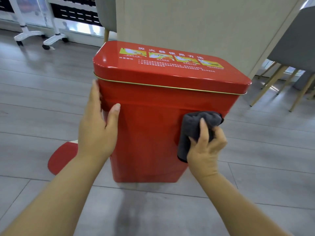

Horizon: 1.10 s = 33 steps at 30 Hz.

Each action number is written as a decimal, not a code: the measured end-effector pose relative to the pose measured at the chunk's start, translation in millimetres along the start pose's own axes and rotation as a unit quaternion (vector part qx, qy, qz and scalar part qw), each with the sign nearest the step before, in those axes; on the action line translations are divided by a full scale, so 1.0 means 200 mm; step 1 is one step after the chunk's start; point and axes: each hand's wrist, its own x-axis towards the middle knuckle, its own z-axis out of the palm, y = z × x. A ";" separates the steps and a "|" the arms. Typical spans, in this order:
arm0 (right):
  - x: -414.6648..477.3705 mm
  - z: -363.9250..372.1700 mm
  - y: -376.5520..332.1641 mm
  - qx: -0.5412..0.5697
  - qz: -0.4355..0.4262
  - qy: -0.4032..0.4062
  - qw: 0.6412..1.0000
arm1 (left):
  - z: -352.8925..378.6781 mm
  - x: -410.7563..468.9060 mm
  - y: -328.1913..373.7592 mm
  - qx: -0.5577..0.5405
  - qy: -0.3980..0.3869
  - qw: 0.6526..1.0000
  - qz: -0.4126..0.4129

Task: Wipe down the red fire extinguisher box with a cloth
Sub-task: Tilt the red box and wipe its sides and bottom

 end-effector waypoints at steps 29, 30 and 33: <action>-0.19 0.35 -0.74 0.040 -0.114 -0.075 0.990 | -0.12 0.06 -0.03 0.000 -0.003 0.989 -0.145; -0.21 0.35 -0.73 0.032 -0.140 -0.095 0.985 | -0.11 0.05 -0.03 -0.004 0.002 0.990 -0.141; -0.24 0.33 -0.68 0.006 -0.180 -0.113 0.977 | -0.09 0.02 -0.04 -0.004 0.018 0.992 -0.122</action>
